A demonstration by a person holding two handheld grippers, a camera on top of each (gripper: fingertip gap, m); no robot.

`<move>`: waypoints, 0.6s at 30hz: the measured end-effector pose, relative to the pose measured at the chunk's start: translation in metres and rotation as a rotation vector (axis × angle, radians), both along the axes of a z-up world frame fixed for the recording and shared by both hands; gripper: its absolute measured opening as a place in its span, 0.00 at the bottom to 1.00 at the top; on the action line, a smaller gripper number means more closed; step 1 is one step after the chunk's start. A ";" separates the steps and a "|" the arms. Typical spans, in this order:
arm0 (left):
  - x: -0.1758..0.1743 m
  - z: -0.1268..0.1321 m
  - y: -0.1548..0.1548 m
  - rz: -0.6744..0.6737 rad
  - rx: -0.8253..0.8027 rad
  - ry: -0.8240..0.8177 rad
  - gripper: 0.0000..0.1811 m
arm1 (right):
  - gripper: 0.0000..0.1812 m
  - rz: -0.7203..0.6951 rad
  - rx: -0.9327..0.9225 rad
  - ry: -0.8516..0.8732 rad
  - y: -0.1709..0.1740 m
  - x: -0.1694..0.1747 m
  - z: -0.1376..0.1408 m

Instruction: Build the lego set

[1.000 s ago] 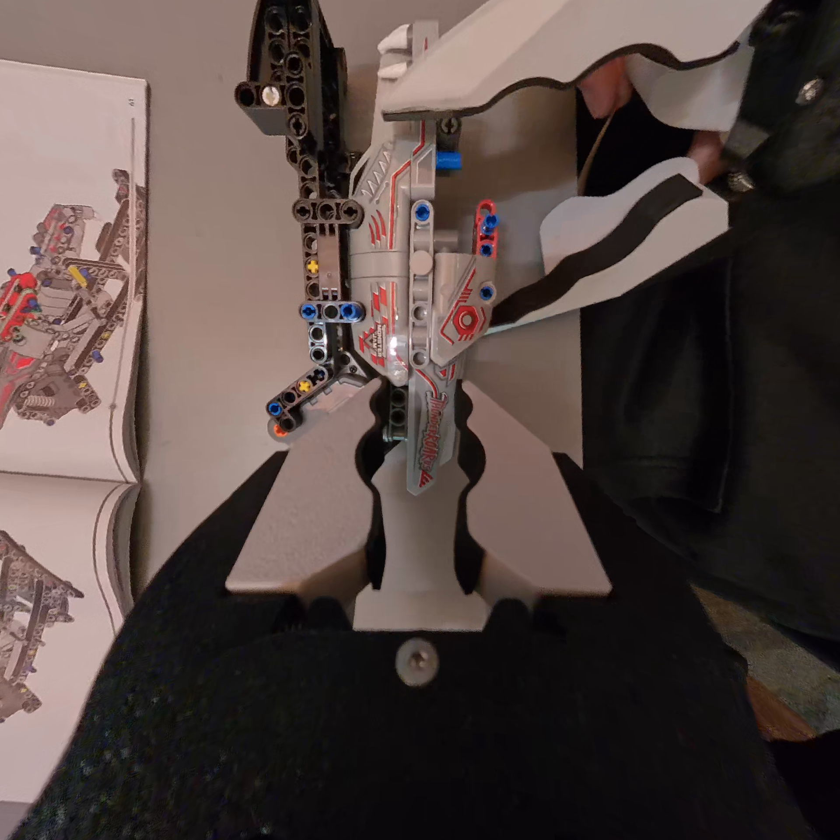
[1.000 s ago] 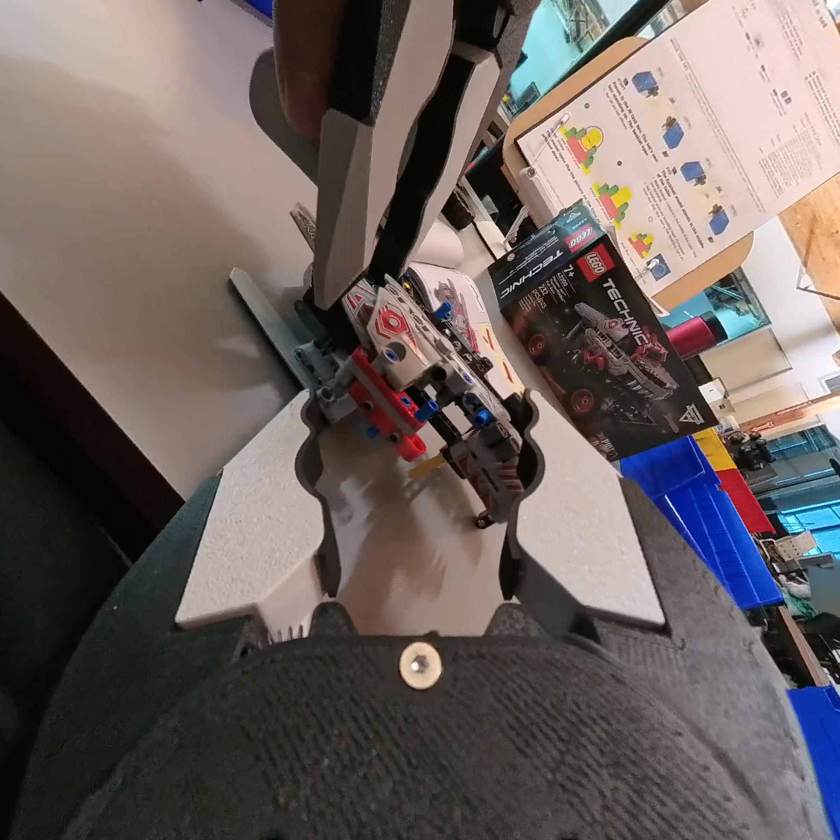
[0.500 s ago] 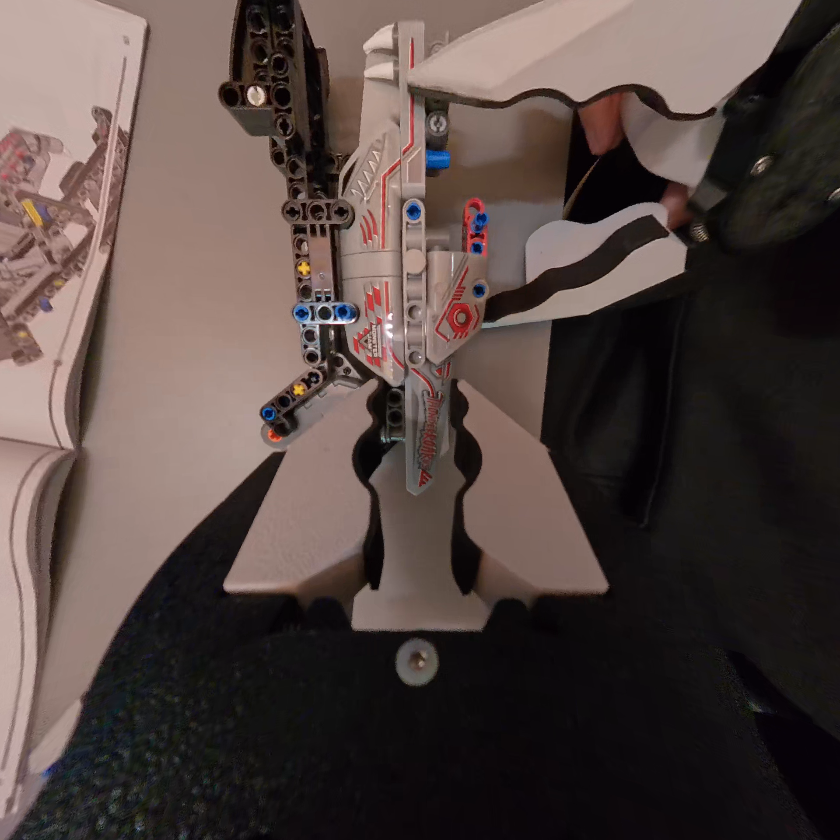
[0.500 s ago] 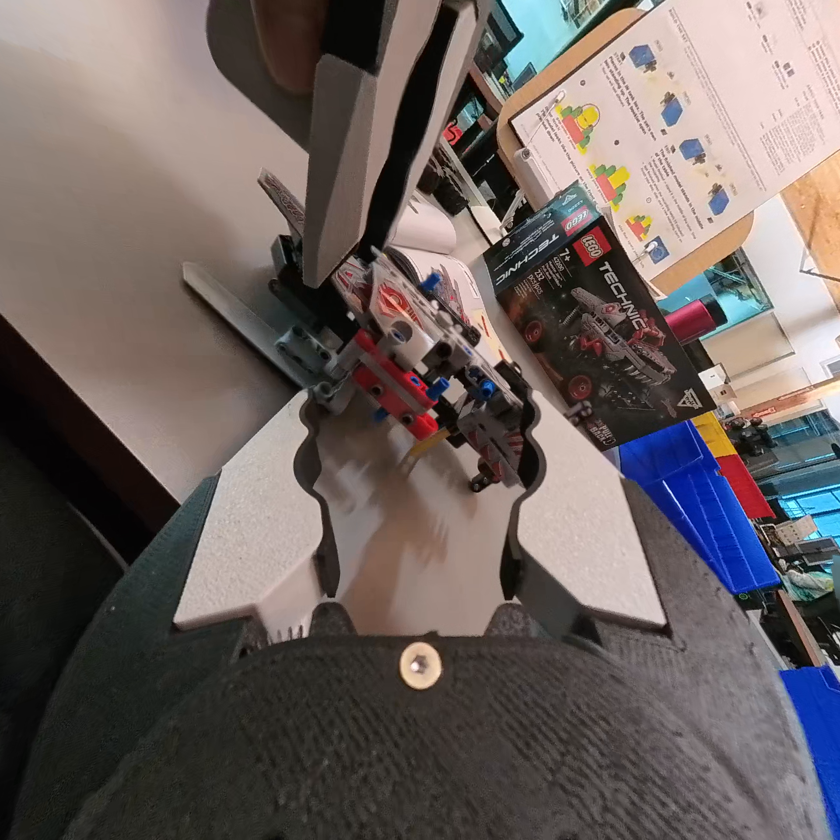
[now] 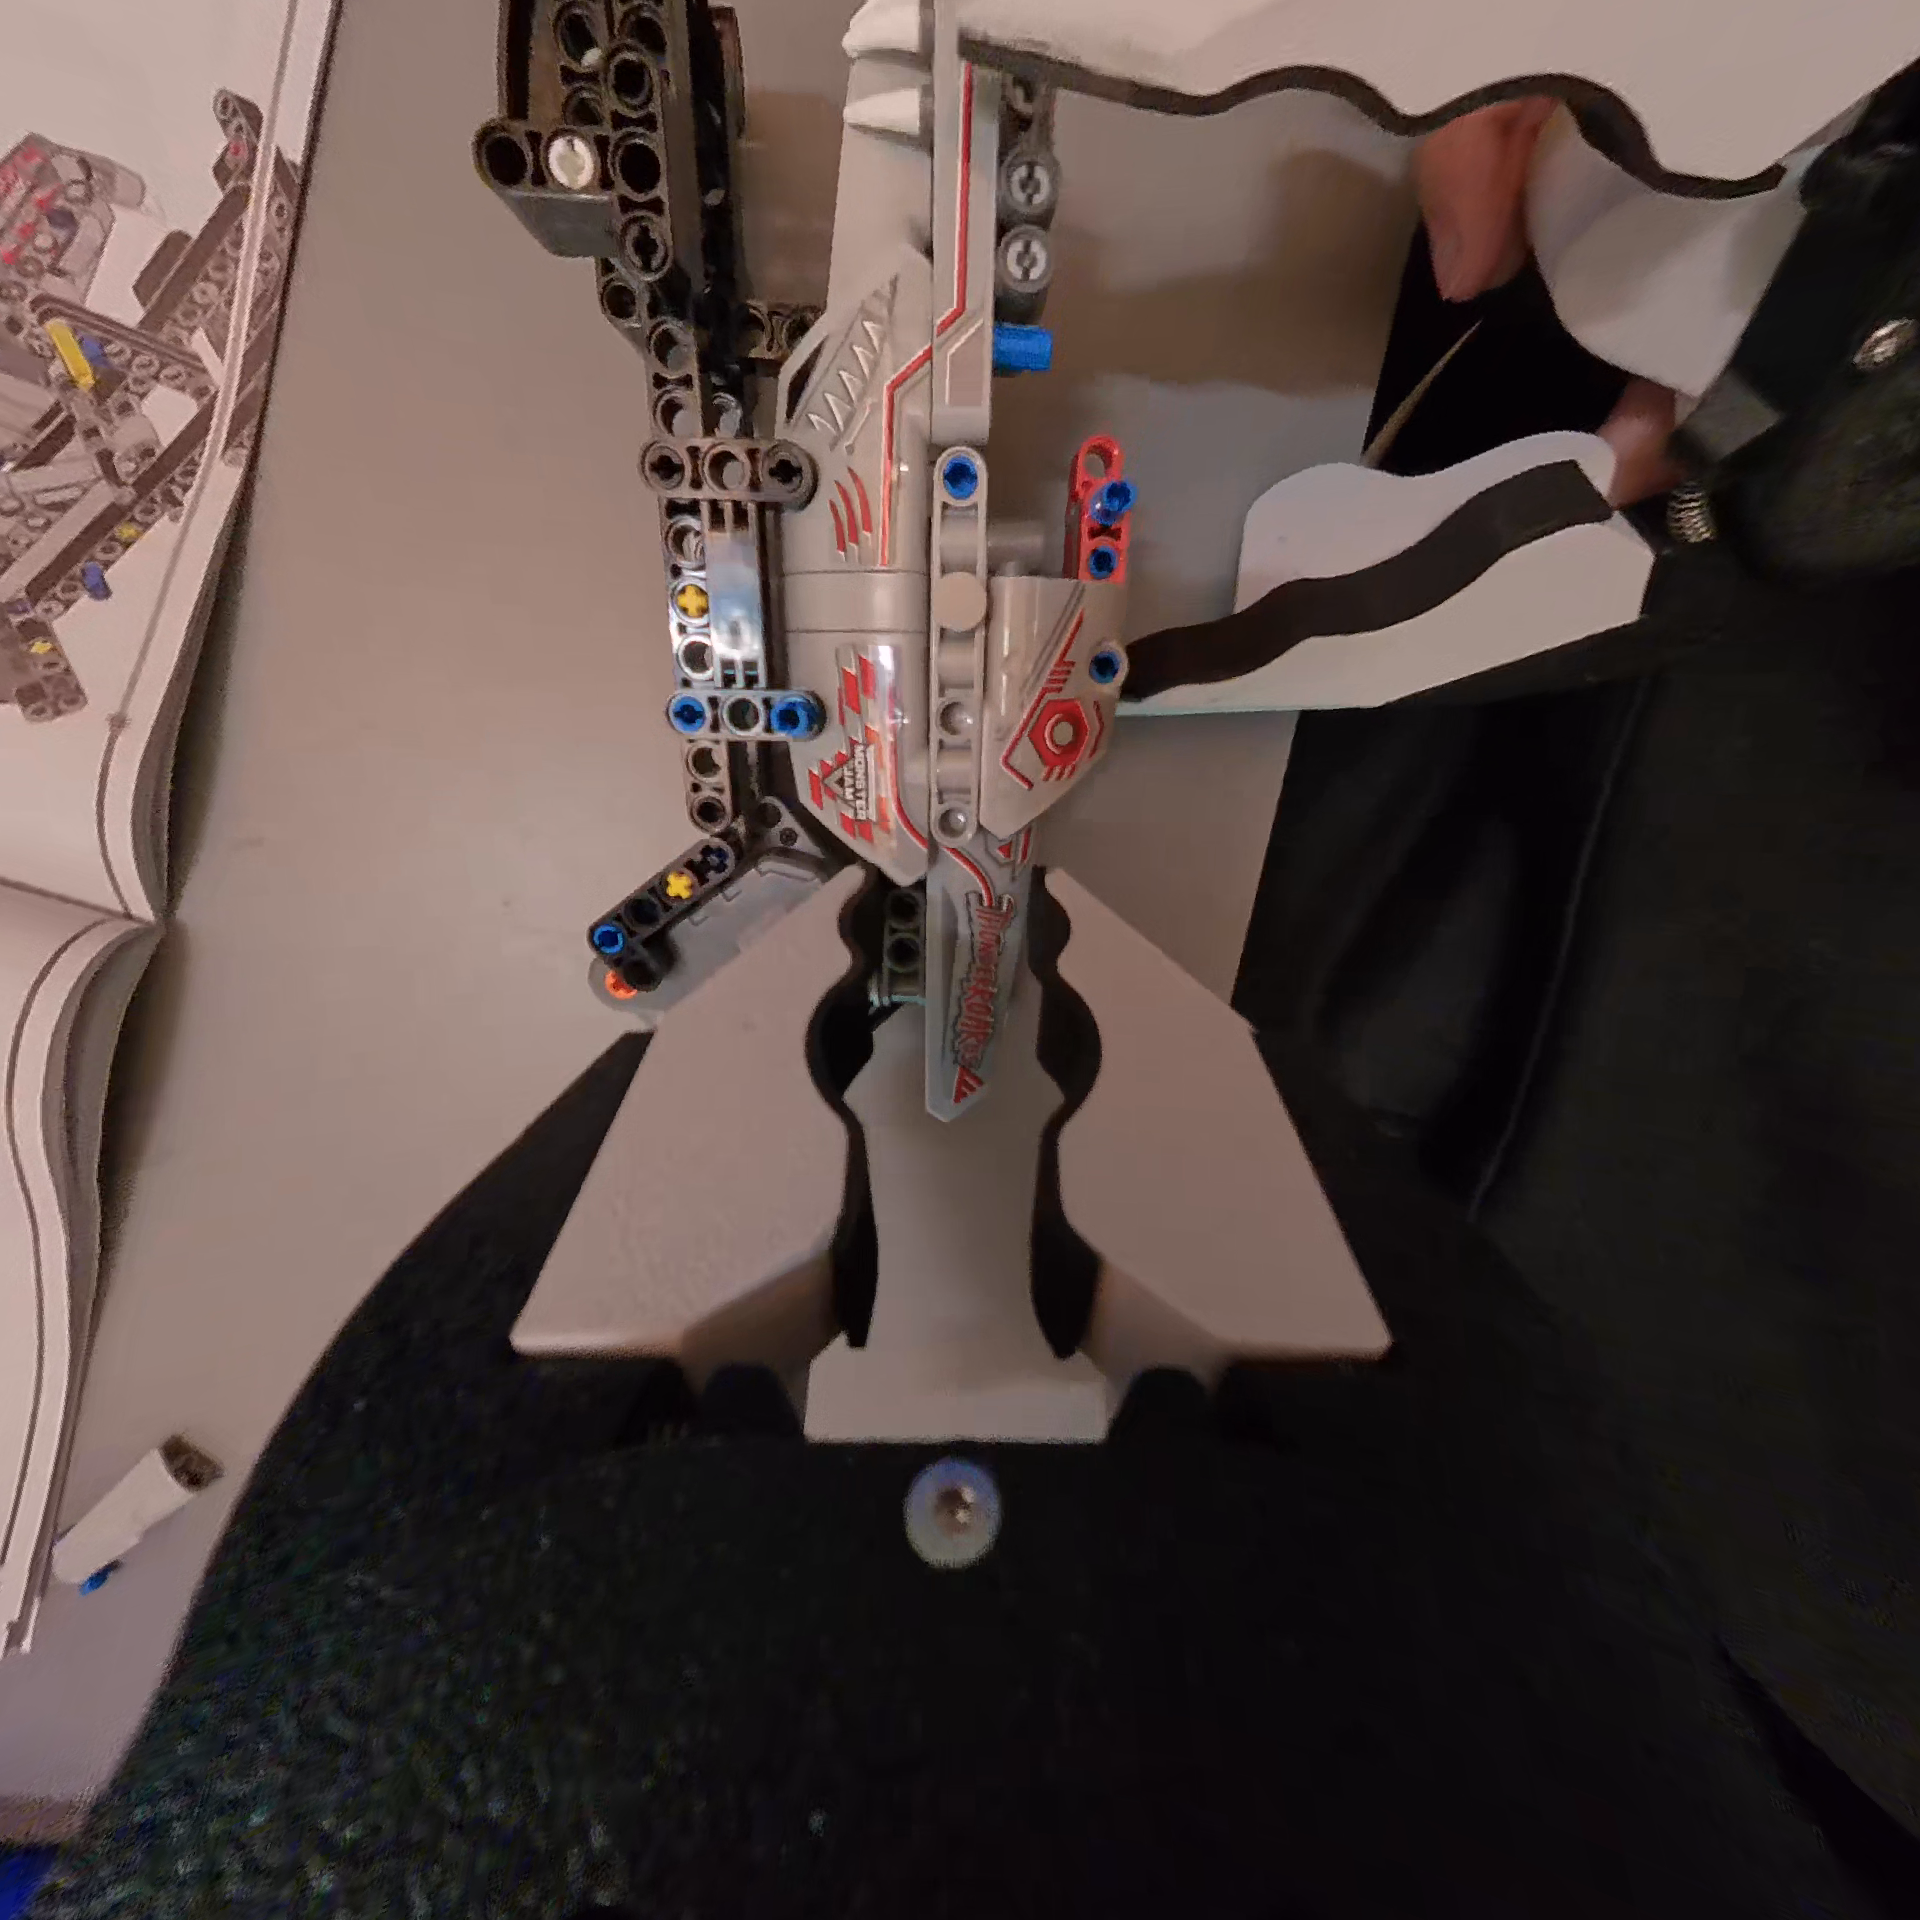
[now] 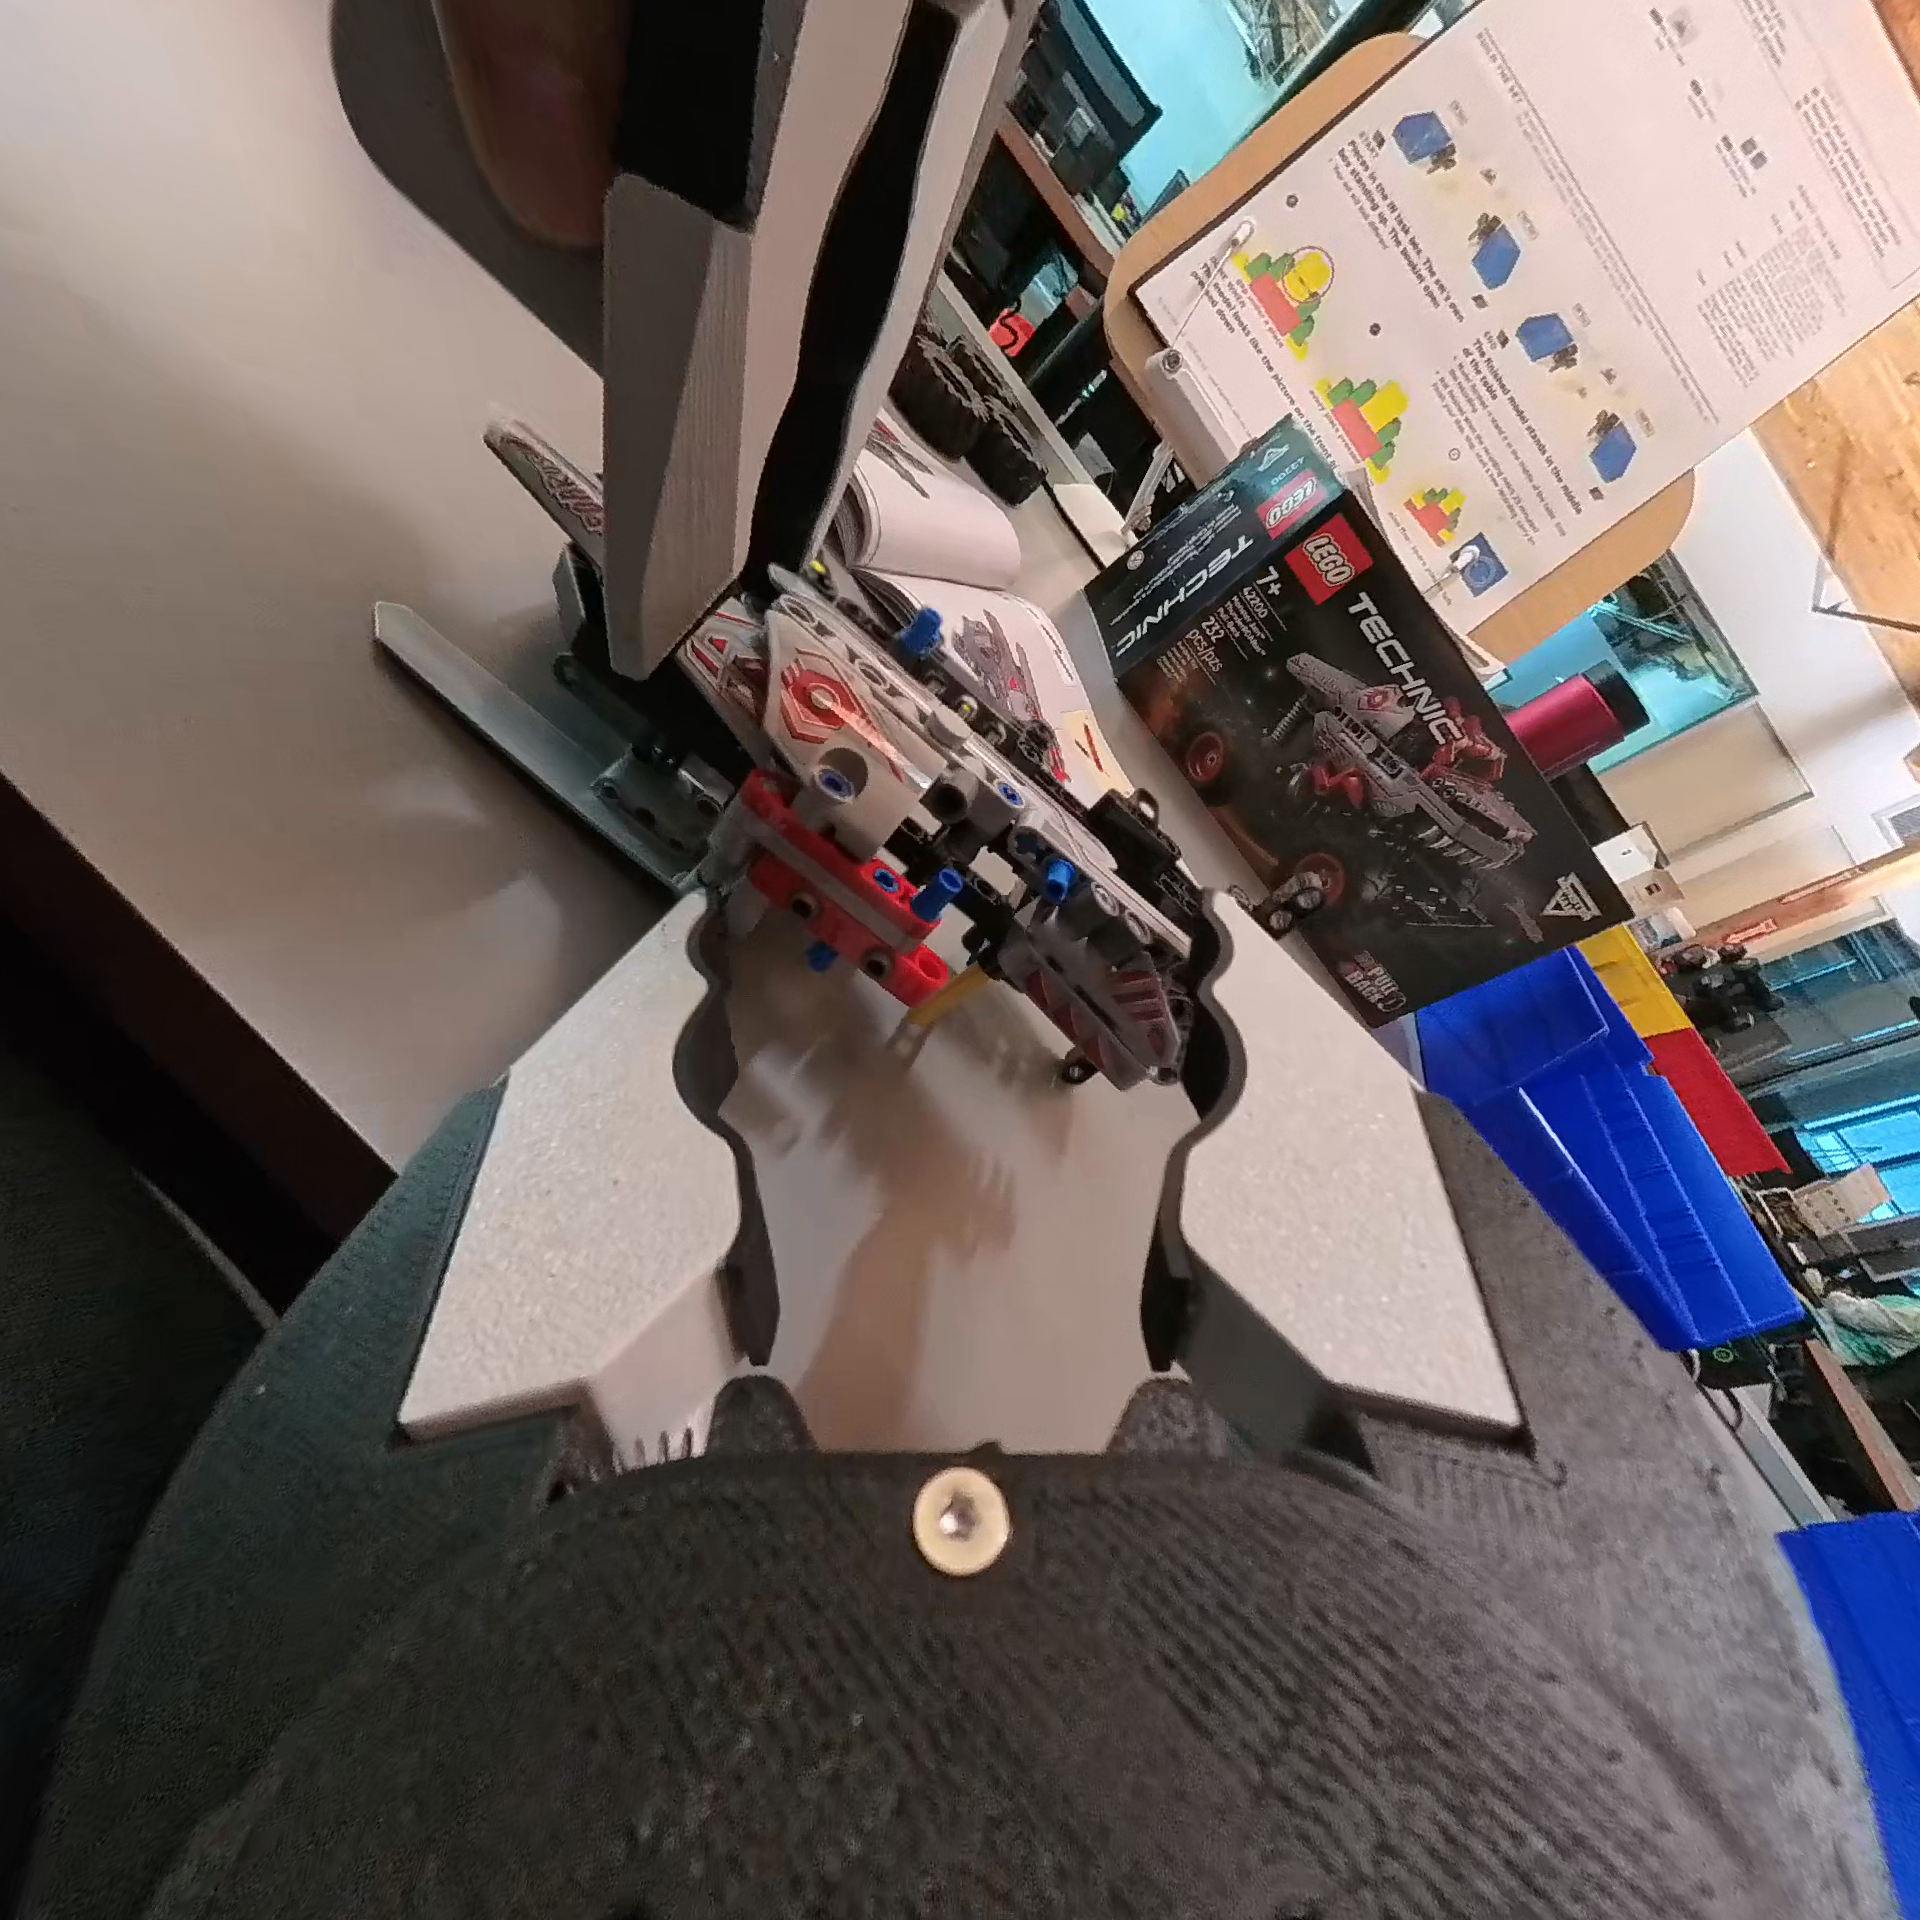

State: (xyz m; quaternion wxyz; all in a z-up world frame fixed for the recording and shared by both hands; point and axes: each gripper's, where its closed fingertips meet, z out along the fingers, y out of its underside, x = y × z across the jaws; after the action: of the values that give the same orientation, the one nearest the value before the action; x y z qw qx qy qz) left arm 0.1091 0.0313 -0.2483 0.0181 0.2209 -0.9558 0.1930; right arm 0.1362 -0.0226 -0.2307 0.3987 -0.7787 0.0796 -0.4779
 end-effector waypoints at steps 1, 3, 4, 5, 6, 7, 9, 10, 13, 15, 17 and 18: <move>-0.001 0.000 0.000 0.006 0.012 0.001 0.14 | 0.48 0.000 -0.001 -0.003 -0.001 0.000 0.000; -0.002 0.000 -0.002 0.023 0.026 0.010 0.14 | 0.47 0.002 0.004 -0.004 -0.001 -0.001 0.000; -0.003 0.000 -0.002 0.027 0.036 0.006 0.14 | 0.47 0.002 0.002 -0.004 -0.002 -0.001 0.000; -0.003 -0.001 -0.002 0.031 0.044 0.001 0.14 | 0.47 0.001 0.000 -0.005 -0.002 -0.001 0.000; -0.004 -0.001 -0.002 0.037 0.051 -0.001 0.14 | 0.47 0.000 -0.001 -0.006 -0.003 -0.002 0.000; -0.005 -0.001 -0.001 0.043 0.059 -0.003 0.14 | 0.47 0.000 -0.002 -0.008 -0.003 -0.002 0.000; -0.005 0.000 -0.001 0.063 0.061 -0.018 0.14 | 0.46 -0.001 -0.003 -0.011 -0.003 -0.003 0.000; -0.005 0.000 -0.001 0.075 0.062 -0.018 0.14 | 0.46 -0.001 -0.004 -0.012 -0.003 -0.003 0.000; -0.005 -0.002 0.001 0.106 0.065 -0.017 0.14 | 0.45 -0.001 -0.005 -0.014 -0.003 -0.004 0.000; -0.004 -0.003 0.001 0.122 0.067 -0.024 0.14 | 0.45 0.001 -0.003 -0.013 -0.002 -0.004 0.000; -0.004 -0.003 0.000 0.123 0.077 -0.031 0.14 | 0.45 0.010 -0.006 -0.016 -0.001 -0.005 0.000; -0.004 -0.003 0.000 0.122 0.082 -0.030 0.14 | 0.46 0.017 -0.011 -0.020 -0.001 -0.005 0.000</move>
State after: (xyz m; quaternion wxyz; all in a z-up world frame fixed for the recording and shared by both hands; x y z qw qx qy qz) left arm 0.1049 0.0313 -0.2515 -0.0169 0.2765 -0.9478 0.1578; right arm 0.1309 -0.0236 -0.2309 0.3992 -0.7765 0.0665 -0.4829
